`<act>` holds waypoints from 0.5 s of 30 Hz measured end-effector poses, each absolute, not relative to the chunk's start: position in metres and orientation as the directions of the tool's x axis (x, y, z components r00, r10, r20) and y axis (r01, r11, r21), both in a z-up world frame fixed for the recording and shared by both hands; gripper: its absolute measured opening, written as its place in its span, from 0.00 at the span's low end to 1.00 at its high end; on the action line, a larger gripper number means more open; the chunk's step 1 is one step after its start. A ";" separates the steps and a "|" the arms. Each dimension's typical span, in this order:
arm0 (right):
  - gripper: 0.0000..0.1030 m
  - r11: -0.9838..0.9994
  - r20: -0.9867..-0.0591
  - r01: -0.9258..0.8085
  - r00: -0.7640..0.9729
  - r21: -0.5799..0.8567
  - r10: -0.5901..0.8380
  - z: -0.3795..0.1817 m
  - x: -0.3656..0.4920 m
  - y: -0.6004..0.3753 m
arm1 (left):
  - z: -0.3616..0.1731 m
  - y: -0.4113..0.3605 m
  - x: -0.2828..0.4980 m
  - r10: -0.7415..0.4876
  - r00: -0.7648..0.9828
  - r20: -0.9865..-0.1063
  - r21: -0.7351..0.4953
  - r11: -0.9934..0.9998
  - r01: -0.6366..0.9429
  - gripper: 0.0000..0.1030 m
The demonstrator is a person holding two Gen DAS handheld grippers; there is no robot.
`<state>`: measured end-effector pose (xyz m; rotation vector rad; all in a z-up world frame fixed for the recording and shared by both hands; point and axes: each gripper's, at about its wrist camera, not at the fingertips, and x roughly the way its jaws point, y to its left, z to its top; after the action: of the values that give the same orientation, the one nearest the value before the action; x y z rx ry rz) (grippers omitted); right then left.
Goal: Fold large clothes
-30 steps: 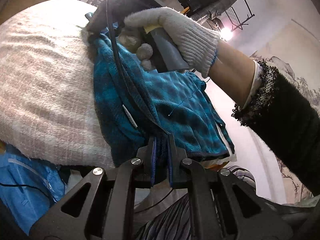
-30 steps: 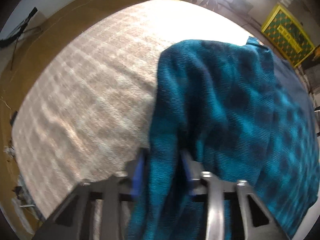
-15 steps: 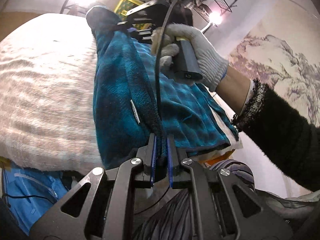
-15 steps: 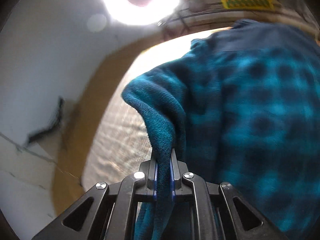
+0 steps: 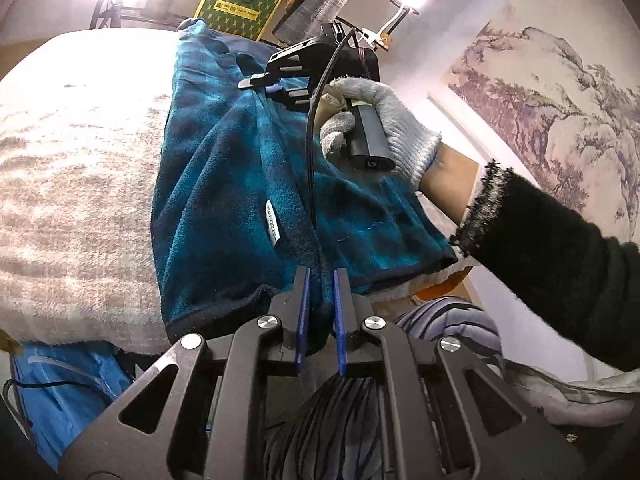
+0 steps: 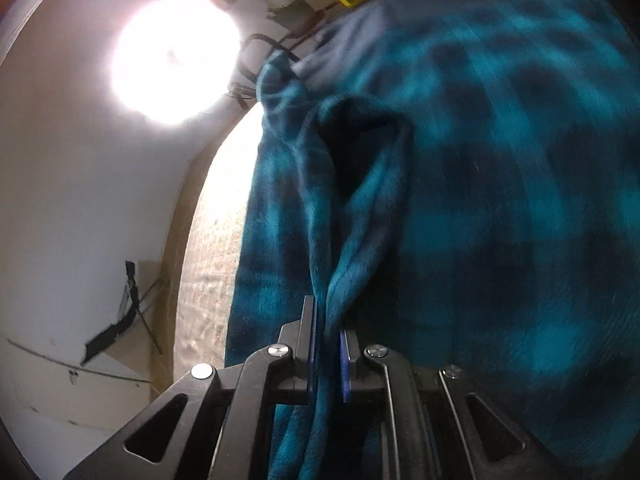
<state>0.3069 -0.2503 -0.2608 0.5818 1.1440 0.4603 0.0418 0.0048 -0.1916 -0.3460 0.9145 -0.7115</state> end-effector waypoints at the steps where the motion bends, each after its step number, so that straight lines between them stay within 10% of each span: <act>1: 0.06 0.773 -0.710 -0.061 0.355 0.632 0.608 -0.256 0.312 -0.248 | -0.189 0.007 0.039 -0.696 0.402 -0.595 -0.562 0.717 0.411 0.08; 6: 0.12 0.837 -0.770 -0.102 0.346 0.537 0.536 -0.243 0.321 -0.245 | -0.171 0.011 0.010 -0.698 0.398 -0.596 -0.542 0.715 0.442 0.08; 9: 0.46 0.842 -0.777 -0.108 0.337 0.529 0.531 -0.233 0.313 -0.261 | -0.170 0.036 0.003 -0.658 0.451 -0.603 -0.524 0.753 0.398 0.10; 15: 0.48 0.789 -0.733 -0.171 0.294 0.591 0.613 -0.207 0.255 -0.271 | -0.193 0.083 0.026 -0.614 0.499 -0.612 -0.570 0.779 0.260 0.11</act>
<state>0.2545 -0.2709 -0.2067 0.4447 1.1633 0.5447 0.0265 0.0834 -0.1935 -0.4373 0.9046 -0.5491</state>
